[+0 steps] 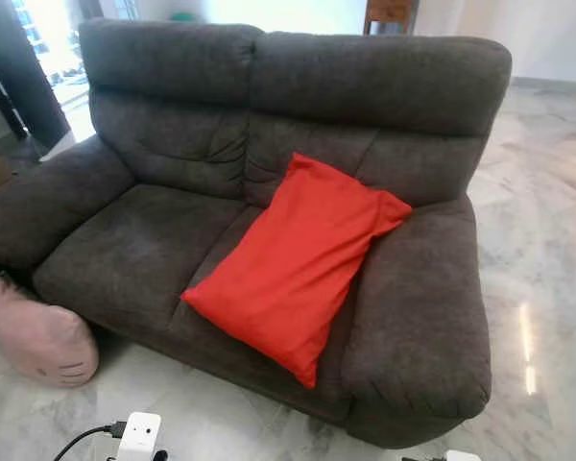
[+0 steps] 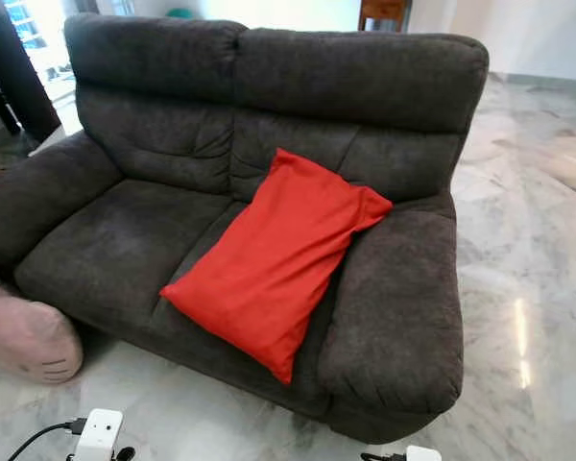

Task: Move the pillow to the sofa from floor

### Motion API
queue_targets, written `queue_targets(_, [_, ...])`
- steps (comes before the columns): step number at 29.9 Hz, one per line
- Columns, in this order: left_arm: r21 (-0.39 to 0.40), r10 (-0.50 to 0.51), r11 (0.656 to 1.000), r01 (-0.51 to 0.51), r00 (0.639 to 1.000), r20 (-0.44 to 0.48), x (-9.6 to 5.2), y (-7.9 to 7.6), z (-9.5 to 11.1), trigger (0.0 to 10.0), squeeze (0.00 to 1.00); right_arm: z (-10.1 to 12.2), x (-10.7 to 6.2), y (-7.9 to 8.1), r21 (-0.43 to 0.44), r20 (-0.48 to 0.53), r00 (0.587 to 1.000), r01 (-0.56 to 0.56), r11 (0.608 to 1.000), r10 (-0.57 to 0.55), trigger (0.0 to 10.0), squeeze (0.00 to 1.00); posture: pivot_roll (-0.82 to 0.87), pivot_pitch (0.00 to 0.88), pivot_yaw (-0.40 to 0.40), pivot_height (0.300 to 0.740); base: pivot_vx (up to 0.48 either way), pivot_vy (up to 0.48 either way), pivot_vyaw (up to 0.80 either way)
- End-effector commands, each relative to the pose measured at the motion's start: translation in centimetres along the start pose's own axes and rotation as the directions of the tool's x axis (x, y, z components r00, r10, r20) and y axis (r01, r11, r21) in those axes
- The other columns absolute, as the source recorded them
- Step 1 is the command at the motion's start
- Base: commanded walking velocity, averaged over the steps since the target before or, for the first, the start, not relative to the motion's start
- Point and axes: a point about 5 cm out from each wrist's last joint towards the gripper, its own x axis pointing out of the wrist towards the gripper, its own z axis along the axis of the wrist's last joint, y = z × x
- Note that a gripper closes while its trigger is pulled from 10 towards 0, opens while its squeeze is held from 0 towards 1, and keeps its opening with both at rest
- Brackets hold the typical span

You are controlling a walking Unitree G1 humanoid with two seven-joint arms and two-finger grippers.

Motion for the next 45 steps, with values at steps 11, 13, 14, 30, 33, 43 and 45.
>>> queue_targets(11, [0.007, 0.001, 1.0, -0.001, 1.0, -0.015, -0.06, -0.14, -0.31, 10.0, 0.0, -0.22, -0.05, -0.09, 0.004, -0.012, 1.0, -0.003, 1.0, 0.003, 10.0, 0.0, 0.06, 0.012, 0.026, 0.74, 0.0, 0.205, 0.0])
queue_targets(13, [0.007, 0.0, 1.0, 0.0, 1.0, -0.015, -0.05, -0.15, -0.3, 10.0, 0.0, -0.2, -0.05, -0.1, 0.002, -0.012, 1.0, -0.004, 1.0, 0.004, 10.0, 0.0, 0.06, 0.015, 0.026, 0.74, 0.0, 0.126, 0.0])
queue_targets(14, [0.007, 0.0, 1.0, 0.0, 1.0, -0.015, -0.05, -0.15, -0.3, 10.0, 0.0, -0.2, -0.05, -0.1, 0.002, -0.012, 1.0, -0.004, 1.0, 0.004, 10.0, 0.0, 0.06, 0.015, 0.026, 0.74, 0.0, 0.0, 0.0])
queue_targets(30, [0.007, -0.005, 1.0, 0.005, 1.0, -0.009, 0.04, -0.17, 0.0, 10.0, 0.0, 0.05, 0.05, 0.0, 0.005, -0.009, 1.0, -0.01, 1.0, 0.01, 10.0, 0.0, 0.07, 0.038, 0.031, 0.74, 0.0, 0.188, 0.0])
queue_targets(33, [0.003, -0.002, 1.0, 0.002, 1.0, -0.009, 0.03, -0.17, -0.04, 10.0, 0.0, 0.03, 0.04, -0.01, 0.001, -0.01, 1.0, -0.012, 1.0, 0.012, 10.0, 0.0, 0.07, 0.04, 0.028, 0.74, 0.0, 0.254, 0.0])
queue_targets(43, [-0.003, -0.002, 1.0, 0.002, 1.0, -0.013, -0.02, -0.24, -0.2, 10.0, 0.0, -0.05, 0.0, -0.07, -0.003, -0.011, 1.0, -0.016, 1.0, 0.016, 10.0, 0.0, 0.07, 0.031, 0.024, 0.74, 0.0, 0.253, 0.0])
queue_targets(45, [-0.004, -0.002, 1.0, 0.001, 1.0, -0.013, -0.02, -0.24, -0.19, 10.0, 0.0, -0.05, 0.0, -0.07, -0.004, -0.012, 1.0, -0.017, 1.0, 0.017, 10.0, 0.0, 0.07, 0.031, 0.024, 0.74, 0.0, 0.251, 0.0])
